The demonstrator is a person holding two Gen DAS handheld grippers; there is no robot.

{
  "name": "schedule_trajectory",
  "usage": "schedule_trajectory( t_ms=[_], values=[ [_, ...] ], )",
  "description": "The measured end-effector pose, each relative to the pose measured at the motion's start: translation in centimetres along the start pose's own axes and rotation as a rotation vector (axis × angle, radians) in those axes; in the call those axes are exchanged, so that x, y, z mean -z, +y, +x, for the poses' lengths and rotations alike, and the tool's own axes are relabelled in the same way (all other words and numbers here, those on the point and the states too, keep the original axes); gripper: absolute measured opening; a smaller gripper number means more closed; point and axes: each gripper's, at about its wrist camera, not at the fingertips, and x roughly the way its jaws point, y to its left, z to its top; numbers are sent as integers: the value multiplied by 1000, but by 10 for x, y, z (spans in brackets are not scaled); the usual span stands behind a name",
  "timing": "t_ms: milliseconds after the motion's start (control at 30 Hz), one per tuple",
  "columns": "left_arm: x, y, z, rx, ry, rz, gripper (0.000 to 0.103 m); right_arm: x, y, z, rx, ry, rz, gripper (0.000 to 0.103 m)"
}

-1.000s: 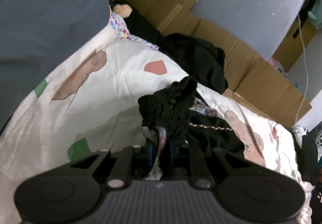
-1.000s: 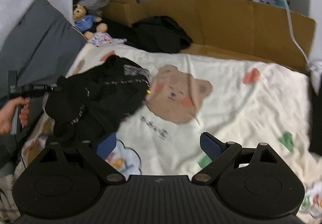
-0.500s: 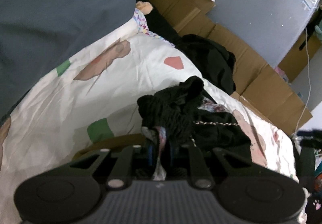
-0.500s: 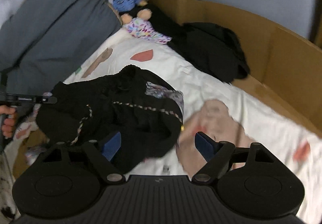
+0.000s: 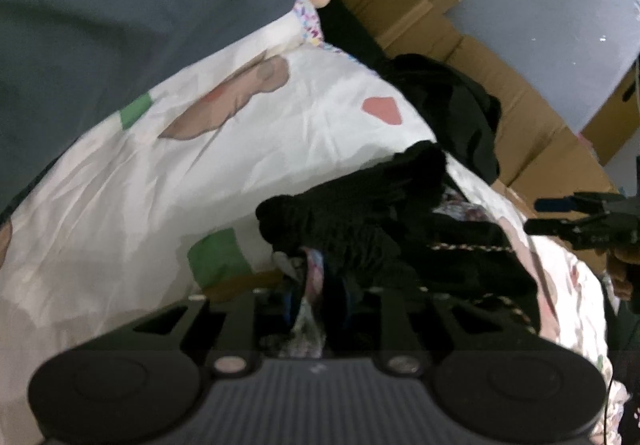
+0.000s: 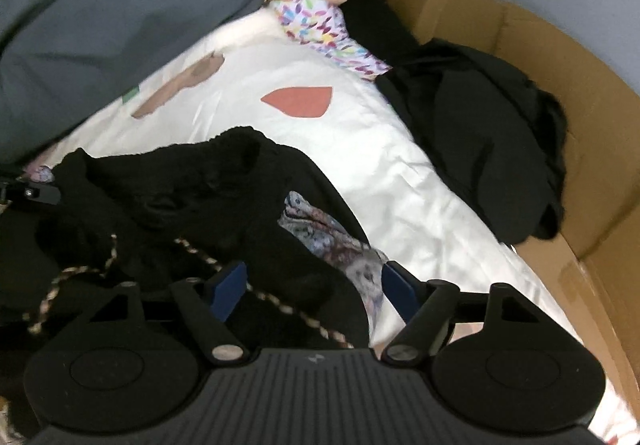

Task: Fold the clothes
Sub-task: 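Grasp the garment's waistband with the right tool beside the left tool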

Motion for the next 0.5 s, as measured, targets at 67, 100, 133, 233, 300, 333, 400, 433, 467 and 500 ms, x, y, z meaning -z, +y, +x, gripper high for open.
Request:
schedule_trajectory(
  t_ms=[67, 100, 133, 233, 300, 333, 400, 433, 467, 500],
  values=[
    [1, 3, 4, -15, 8, -1, 41, -6, 3, 15, -1, 10, -27, 73],
    [1, 4, 6, -21, 11, -1, 49, -9, 5, 22, -1, 15, -41, 73],
    [1, 5, 8, -25, 14, 4, 53, -12, 6, 30, -1, 19, -55, 73],
    [3, 5, 15, -35, 26, 29, 60, -20, 11, 51, 0, 34, -97, 73],
    [3, 6, 19, -36, 34, 27, 61, -25, 16, 62, 12, 41, -128, 73],
    [2, 7, 22, -37, 36, 18, 62, -28, 18, 67, 14, 47, -138, 73],
    [1, 9, 27, -39, 40, 2, 65, -34, 20, 83, 17, 61, -160, 73],
    [0, 10, 30, -42, 41, -4, 65, -37, 21, 91, 17, 68, -172, 73],
    [-2, 11, 33, -46, 42, -10, 66, -38, 23, 96, 17, 74, -183, 73],
    [-3, 12, 34, -48, 39, -16, 66, -38, 24, 100, 19, 80, -189, 73]
  ],
)
